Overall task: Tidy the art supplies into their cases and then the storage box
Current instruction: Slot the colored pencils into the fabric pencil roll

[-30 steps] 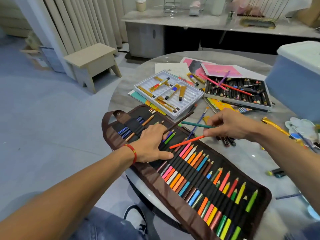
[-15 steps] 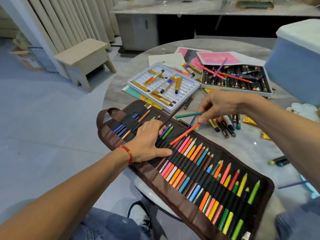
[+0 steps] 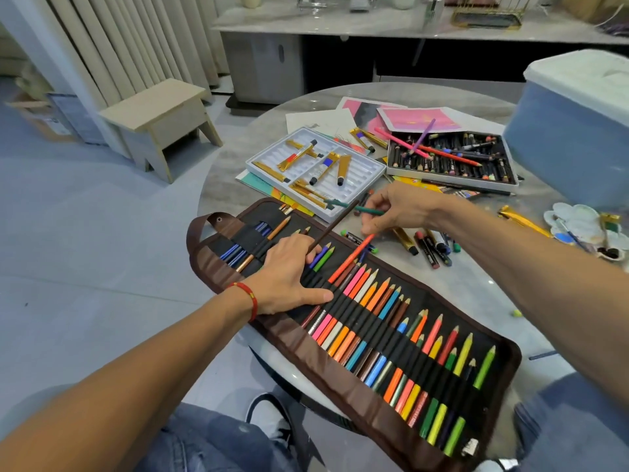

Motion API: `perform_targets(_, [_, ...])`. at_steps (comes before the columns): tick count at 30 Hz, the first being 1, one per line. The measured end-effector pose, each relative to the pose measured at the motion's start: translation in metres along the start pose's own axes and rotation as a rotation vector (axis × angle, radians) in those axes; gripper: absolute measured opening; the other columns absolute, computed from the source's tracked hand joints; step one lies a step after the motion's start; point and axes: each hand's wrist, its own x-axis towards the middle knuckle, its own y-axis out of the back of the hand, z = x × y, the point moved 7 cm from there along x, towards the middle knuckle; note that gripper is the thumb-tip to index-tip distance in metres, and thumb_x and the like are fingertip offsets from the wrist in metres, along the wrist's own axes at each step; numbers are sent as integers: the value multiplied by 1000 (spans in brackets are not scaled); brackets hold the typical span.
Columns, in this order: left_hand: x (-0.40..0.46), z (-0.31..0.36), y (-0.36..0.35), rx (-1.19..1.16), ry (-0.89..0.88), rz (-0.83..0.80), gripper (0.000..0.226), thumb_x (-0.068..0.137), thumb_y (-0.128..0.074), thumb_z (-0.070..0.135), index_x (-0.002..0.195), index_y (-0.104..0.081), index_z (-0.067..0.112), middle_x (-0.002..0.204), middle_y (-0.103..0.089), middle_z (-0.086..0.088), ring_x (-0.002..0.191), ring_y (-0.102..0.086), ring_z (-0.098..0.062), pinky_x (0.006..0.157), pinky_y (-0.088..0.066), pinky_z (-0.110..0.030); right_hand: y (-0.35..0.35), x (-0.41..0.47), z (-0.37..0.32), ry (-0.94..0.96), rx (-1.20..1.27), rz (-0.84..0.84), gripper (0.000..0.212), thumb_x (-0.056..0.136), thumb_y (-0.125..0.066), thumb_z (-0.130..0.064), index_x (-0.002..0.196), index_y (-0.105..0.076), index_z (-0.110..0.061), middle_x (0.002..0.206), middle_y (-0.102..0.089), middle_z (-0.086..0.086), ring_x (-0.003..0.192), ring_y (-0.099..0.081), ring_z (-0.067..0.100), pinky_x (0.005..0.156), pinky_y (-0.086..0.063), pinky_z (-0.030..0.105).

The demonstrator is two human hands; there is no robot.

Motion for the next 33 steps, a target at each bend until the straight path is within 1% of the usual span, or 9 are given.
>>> perform_targets(4, [-1,2,2,-32,9,-19,68,73,-76,57,118,-45,17,124,-43,10,121,-37,-14,106,-32,-40,-9,9,-11,-34,-105,90,24,80,-84,-33,88,-72,-12,85,-69,-1,81,-61,16,77,-48,33])
perform_targets(7, [-2,1,2,-52,21,-18,69,72,-76,57,120,-45,17,122,-42,12,119,-37,-13,107,-32,-41,-24,15,-17,-50,-466,100,34,94,-65,-47,81,-60,-17,81,-61,0,82,-59,23,68,-40,34])
perform_targets(11, [-1,-2,3,-74,46,0,64,76,-80,49,120,-45,19,122,-43,12,120,-38,-13,110,-32,-42,-41,14,-22,-17,-625,269,45,99,-54,-50,118,-55,-9,121,-57,15,109,-58,33,85,-48,39])
perform_targets(16, [-1,0,2,-94,45,-6,65,76,-80,48,122,-46,18,122,-43,12,119,-38,-13,109,-33,-43,-30,-3,-15,-34,-380,495,44,98,-56,-47,121,-53,-9,132,-42,13,103,-59,31,86,-48,39])
perform_targets(19, [-1,0,3,-90,37,-4,63,77,-80,46,121,-46,16,122,-43,12,119,-38,-14,106,-33,-41,-20,-15,-13,-29,-285,605,22,100,-55,-26,112,-60,-7,114,-60,14,88,-58,25,69,-39,31])
perform_targets(21, [-1,0,2,-87,34,-2,63,77,-80,47,121,-46,16,123,-43,11,119,-38,-14,105,-32,-40,-20,-20,-10,-46,-211,636,18,100,-58,-24,103,-64,-7,94,-65,8,74,-56,16,56,-34,30])
perform_targets(23, [-1,0,1,-88,29,-5,64,76,-79,49,121,-46,17,122,-43,11,119,-38,-14,104,-32,-40,-21,-24,-7,-52,-157,679,19,99,-60,-26,96,-65,-7,88,-64,8,75,-58,18,53,-33,29])
perform_targets(29, [0,-3,0,-82,27,-9,64,74,-76,54,121,-45,24,125,-43,8,120,-38,-15,105,-31,-39,-19,-30,2,-146,-18,815,20,104,-46,-22,117,-53,-8,127,-43,11,91,-42,19,76,-36,34])
perform_targets(33, [1,-3,0,-77,29,-4,62,77,-78,50,122,-45,23,125,-44,7,120,-39,-16,106,-31,-39,-13,-32,10,-217,34,872,21,101,-47,-20,115,-54,-5,120,-55,16,96,-56,31,84,-50,50])
